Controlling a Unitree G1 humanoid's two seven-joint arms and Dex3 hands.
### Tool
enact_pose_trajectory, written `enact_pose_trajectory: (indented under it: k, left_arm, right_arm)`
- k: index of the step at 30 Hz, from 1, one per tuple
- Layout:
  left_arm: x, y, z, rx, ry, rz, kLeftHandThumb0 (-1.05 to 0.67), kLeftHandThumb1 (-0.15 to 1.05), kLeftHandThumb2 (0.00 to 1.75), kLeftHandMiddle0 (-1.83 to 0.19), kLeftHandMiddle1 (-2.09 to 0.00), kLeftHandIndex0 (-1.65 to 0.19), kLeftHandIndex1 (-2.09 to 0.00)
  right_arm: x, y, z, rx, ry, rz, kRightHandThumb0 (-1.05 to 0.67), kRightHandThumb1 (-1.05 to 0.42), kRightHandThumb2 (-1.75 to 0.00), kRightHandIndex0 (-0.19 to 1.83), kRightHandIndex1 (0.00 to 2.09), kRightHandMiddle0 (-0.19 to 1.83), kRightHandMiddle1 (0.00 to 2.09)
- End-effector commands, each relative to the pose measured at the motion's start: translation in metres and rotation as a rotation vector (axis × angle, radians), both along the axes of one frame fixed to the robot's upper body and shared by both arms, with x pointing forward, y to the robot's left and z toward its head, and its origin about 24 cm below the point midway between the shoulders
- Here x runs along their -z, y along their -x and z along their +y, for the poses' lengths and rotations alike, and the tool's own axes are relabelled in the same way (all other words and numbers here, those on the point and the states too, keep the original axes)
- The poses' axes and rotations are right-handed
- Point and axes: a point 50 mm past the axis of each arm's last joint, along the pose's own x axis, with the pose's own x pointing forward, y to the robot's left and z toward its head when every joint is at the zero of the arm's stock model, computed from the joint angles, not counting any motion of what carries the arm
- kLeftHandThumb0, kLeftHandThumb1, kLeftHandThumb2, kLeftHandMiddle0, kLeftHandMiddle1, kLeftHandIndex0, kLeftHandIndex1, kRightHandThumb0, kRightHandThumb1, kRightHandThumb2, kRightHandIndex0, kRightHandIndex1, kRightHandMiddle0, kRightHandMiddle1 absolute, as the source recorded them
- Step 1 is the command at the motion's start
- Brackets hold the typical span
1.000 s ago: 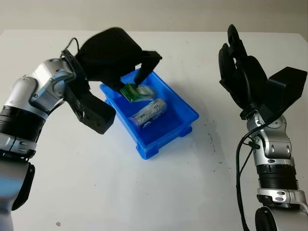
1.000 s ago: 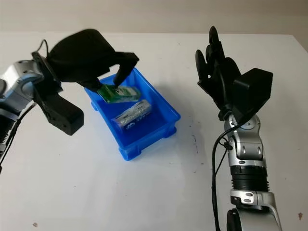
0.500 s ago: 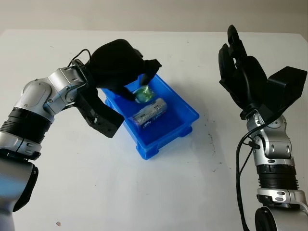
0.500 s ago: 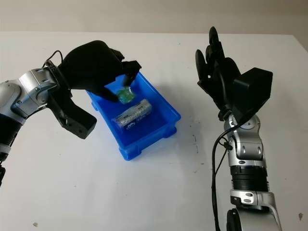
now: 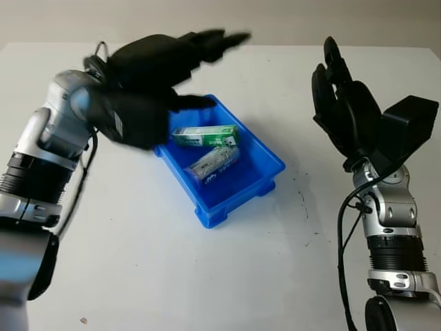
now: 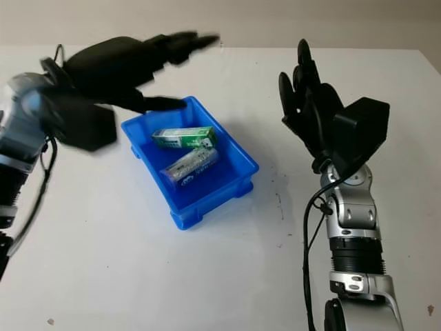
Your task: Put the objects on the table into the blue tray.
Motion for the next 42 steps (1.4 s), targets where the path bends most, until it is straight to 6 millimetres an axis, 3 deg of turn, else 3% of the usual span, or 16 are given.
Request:
enact_pose_trajectory:
  k: [1, 8, 12, 22, 31, 42]
  left_arm:
    - [-0.001, -0.001, 0.007, 0.013, 0.175, 0.056, -0.83, 1.05, 0.57, 0.15, -0.05, 0.15, -0.04]
    - [0.030, -0.002, 0.023, -0.019, 0.715, 0.186, -0.85, 1.05, 0.68, 0.16, -0.05, 0.16, -0.03]
    - [0.050, 0.002, 0.029, -0.070, 0.883, 0.193, -0.83, 1.05, 0.73, 0.15, -0.05, 0.17, -0.03]
    - [0.089, 0.009, 0.051, -0.152, 1.053, 0.224, -0.82, 1.05, 0.71, 0.19, -0.01, 0.19, 0.00]
    - [0.112, 0.015, 0.068, -0.258, 1.072, 0.220, -0.81, 1.05, 0.74, 0.18, -0.02, 0.19, 0.00]
    - [0.134, 0.025, 0.064, -0.271, 1.057, 0.242, -0.81, 1.05, 0.73, 0.19, 0.00, 0.19, 0.00]
  right_arm:
    - [-0.008, -0.001, 0.002, -0.012, 0.003, -0.034, -0.73, -1.05, -0.60, -0.19, 0.00, -0.19, 0.00]
    - [-0.010, -0.001, 0.005, -0.018, -0.010, -0.046, -0.75, -1.05, -0.61, -0.19, 0.00, -0.19, 0.00]
    - [-0.010, -0.001, 0.006, -0.023, -0.010, -0.048, -0.75, -1.05, -0.63, -0.19, 0.00, -0.19, 0.00]
    - [-0.010, -0.003, 0.008, -0.019, -0.048, -0.054, -0.76, -1.05, -0.68, -0.19, 0.00, -0.19, 0.00]
    - [0.002, -0.005, 0.006, 0.030, -0.086, -0.016, -0.72, -1.05, -0.71, -0.19, 0.00, -0.19, 0.00]
    - [0.007, -0.006, 0.005, 0.025, -0.079, -0.006, -0.72, -1.05, -0.71, -0.19, 0.00, -0.19, 0.00]
